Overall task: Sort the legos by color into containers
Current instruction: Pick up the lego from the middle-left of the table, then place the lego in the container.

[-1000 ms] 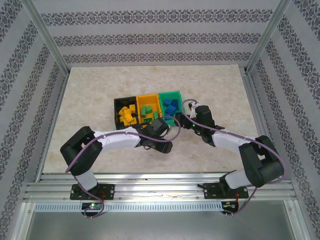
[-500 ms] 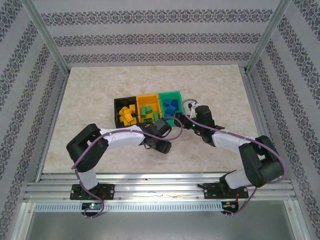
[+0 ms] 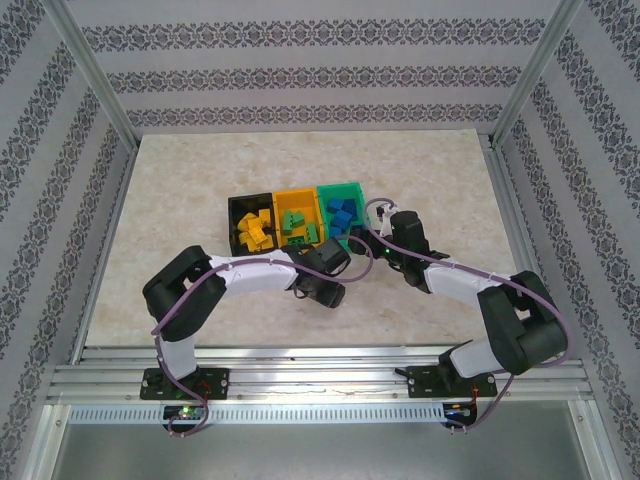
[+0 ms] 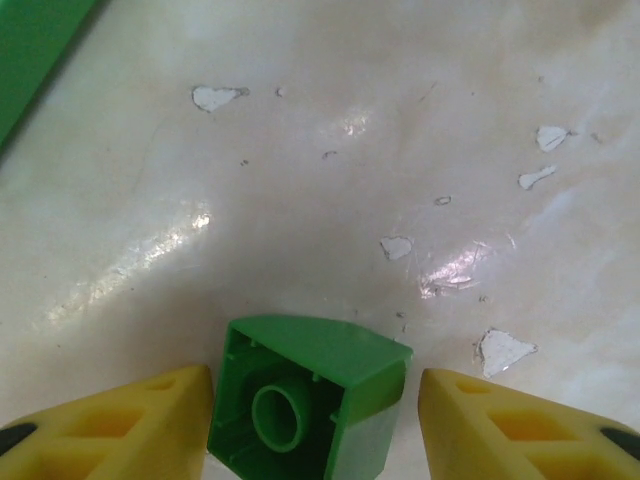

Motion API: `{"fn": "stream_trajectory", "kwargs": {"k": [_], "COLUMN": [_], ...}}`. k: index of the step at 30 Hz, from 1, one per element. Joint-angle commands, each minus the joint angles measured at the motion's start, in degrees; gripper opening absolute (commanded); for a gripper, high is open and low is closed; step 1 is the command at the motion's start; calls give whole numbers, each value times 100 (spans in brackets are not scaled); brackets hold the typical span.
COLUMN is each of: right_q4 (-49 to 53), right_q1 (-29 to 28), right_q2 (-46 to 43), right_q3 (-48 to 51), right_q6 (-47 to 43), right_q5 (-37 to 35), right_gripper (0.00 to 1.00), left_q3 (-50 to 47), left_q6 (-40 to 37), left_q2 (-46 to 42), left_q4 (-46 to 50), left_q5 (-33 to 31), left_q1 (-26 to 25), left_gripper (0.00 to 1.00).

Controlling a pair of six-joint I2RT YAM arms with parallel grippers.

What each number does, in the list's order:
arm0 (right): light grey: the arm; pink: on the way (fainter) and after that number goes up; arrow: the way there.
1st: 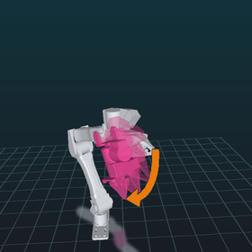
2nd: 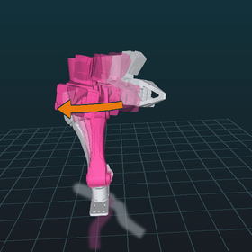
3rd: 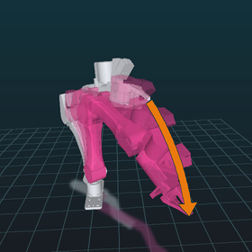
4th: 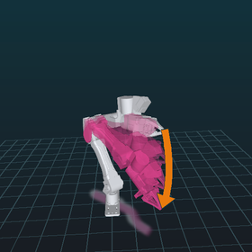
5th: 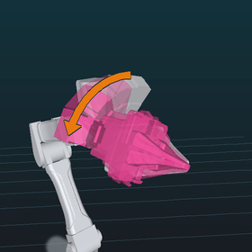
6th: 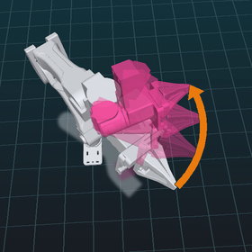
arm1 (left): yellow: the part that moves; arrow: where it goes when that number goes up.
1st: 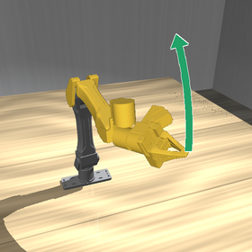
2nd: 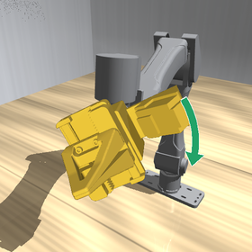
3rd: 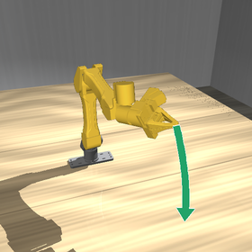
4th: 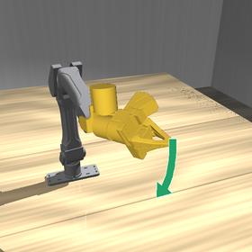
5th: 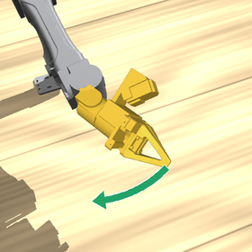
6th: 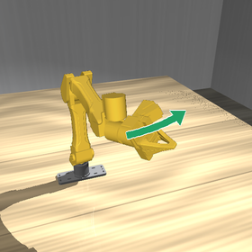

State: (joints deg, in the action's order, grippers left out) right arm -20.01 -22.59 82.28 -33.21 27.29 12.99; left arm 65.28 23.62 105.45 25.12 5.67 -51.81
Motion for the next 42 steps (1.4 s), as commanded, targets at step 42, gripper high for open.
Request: {"fn": "stream_trajectory", "kwargs": {"k": [42], "right_q4": [-192], "right_q1": [105], "right_q2": [-91], "right_q3": [130], "right_q6": [84], "right_q5": [81], "right_gripper": [70], "left_q3": [369], "left_q6": [-203], "left_q2": [-1101], "left_q4": [-53], "left_q5": [-337], "left_q1": [881], "left_gripper": [28]}}
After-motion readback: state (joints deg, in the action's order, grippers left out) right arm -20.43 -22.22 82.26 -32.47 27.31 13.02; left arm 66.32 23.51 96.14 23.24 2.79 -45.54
